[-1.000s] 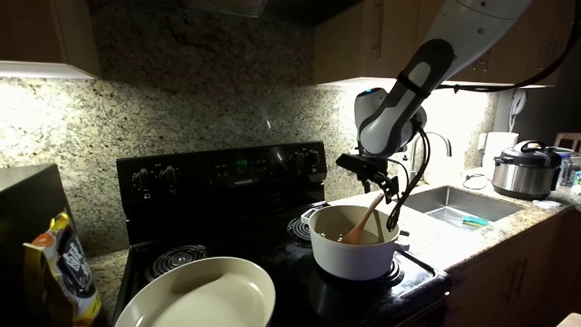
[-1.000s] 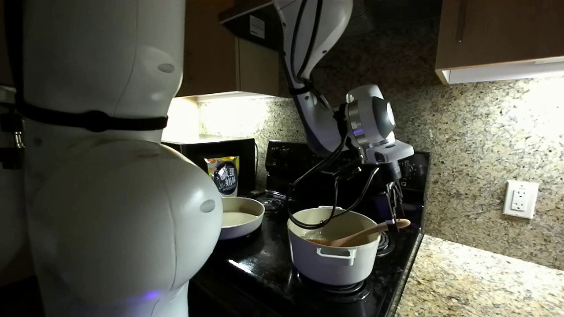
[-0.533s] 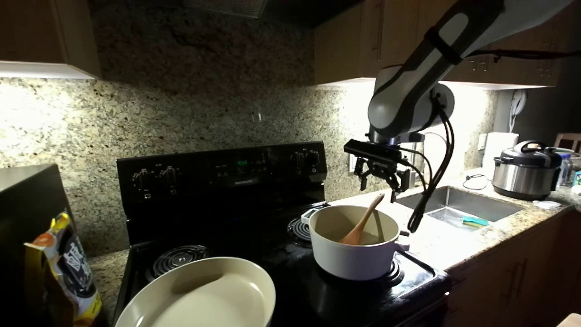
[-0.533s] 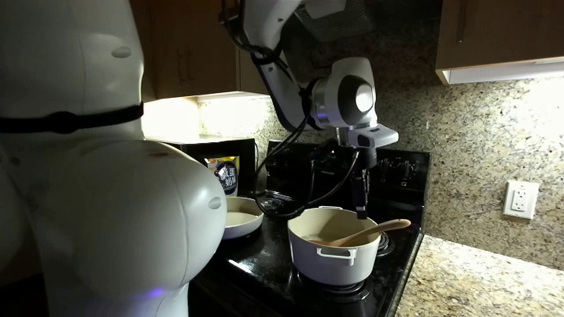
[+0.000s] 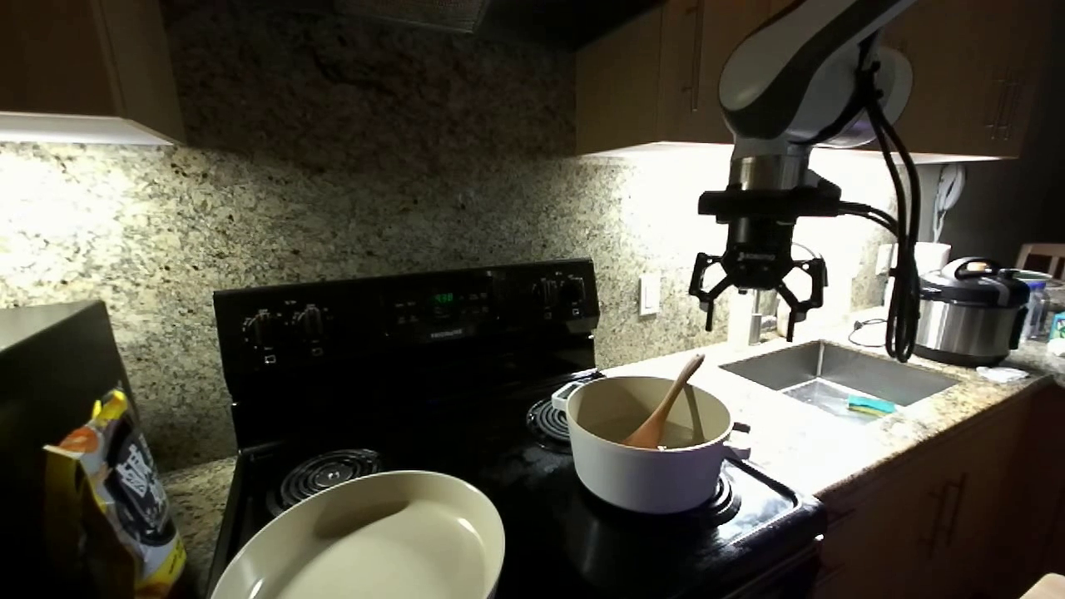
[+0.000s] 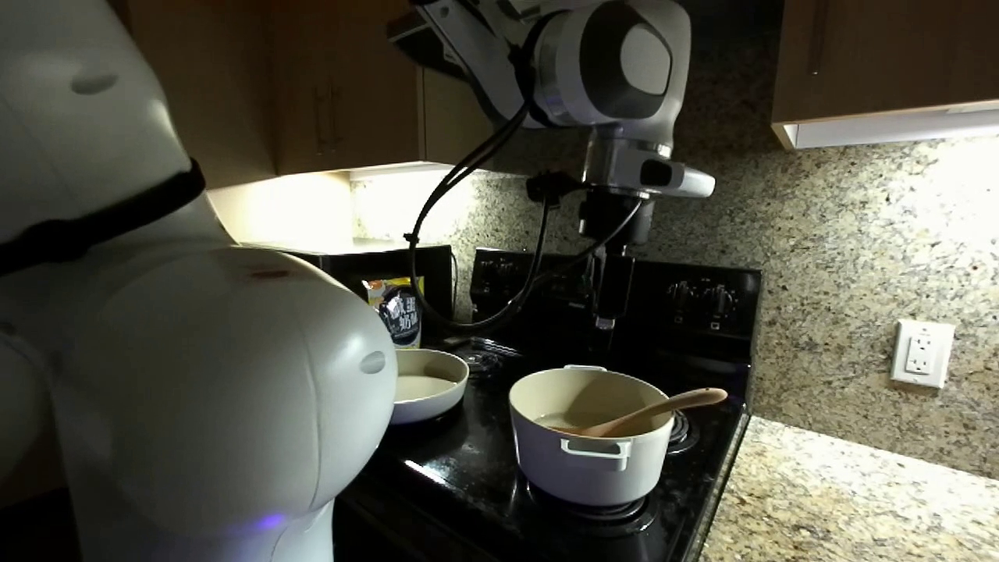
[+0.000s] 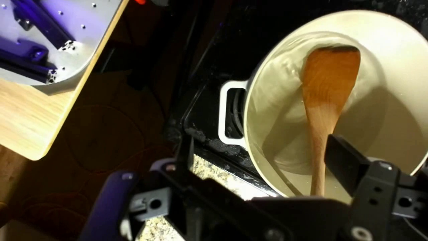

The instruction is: Use the wooden spatula to stir the liquid in the white pot

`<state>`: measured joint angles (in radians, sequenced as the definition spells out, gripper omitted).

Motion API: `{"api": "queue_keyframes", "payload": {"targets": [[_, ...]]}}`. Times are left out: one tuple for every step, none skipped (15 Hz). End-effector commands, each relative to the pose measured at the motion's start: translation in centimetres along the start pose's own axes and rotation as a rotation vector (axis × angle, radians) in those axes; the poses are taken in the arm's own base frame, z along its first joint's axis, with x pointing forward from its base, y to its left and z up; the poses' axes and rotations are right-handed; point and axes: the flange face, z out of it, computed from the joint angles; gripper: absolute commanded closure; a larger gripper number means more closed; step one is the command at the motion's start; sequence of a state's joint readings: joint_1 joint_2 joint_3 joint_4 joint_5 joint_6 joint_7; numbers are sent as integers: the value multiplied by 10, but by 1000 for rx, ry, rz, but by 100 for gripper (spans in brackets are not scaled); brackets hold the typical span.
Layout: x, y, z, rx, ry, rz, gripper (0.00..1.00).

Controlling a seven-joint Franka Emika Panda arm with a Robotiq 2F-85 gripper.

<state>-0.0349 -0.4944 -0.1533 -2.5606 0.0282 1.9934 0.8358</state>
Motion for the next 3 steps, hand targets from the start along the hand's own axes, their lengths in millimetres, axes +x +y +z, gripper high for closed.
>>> {"api": "queue_keyframes", "payload": {"targets": [[2,5,-8,19,3,-32,0],[3,9,-13,32,11,-35,0],[4,10,-14,30,17,-30,0]]}}
